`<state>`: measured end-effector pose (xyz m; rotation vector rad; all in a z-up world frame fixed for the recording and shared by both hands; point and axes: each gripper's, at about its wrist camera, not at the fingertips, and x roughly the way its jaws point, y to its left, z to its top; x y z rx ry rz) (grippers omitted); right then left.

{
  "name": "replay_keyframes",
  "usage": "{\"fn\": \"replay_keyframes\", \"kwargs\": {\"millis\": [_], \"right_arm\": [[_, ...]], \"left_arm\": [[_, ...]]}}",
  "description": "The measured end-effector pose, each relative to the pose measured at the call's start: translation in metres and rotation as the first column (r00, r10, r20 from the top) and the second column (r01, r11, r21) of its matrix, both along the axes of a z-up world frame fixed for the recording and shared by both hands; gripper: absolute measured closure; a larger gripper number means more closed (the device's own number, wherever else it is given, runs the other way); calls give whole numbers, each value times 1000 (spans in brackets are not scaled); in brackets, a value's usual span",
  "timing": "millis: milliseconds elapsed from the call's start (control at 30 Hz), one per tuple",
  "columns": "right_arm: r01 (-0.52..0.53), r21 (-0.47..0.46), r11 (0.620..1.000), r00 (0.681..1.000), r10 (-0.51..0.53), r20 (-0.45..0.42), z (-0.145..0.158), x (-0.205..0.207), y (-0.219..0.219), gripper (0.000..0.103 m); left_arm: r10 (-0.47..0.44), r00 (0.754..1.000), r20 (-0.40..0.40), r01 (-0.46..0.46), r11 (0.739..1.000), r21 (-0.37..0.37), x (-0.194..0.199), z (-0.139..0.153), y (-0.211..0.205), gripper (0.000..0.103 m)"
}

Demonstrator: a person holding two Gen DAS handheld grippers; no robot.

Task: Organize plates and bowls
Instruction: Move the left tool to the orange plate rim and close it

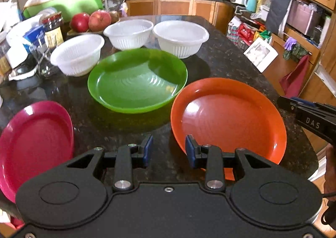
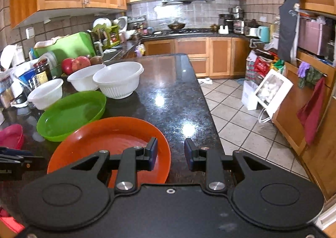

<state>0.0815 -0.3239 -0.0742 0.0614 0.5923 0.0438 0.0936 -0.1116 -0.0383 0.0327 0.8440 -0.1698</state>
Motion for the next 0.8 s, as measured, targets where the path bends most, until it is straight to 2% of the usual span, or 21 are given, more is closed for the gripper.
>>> {"fn": "replay_keyframes", "kwargs": {"millis": [200,467,667,733,800], "right_arm": [[-63,29,998,997,64,-36,-10,14,-6,73],[-95,38,995,994,97,-55,-15,21,-7,73],[-99,34,994,993,101,-68,-17,23,-10,75],[-100,33,994,992,102,-72,-18,24,-10,76],[-99,32,995,992,101,-76,-18,25,-9,76]], "left_arm": [[39,999,-27,-39,999,3,-2,-6,-10,59],[74,997,-34,-74,997,22,3,-9,-23,59],[85,996,-39,-84,996,16,8,-11,-25,67],[90,995,-48,-90,996,15,10,-13,-24,77],[95,994,-52,-95,995,11,12,-14,-24,77]]}}
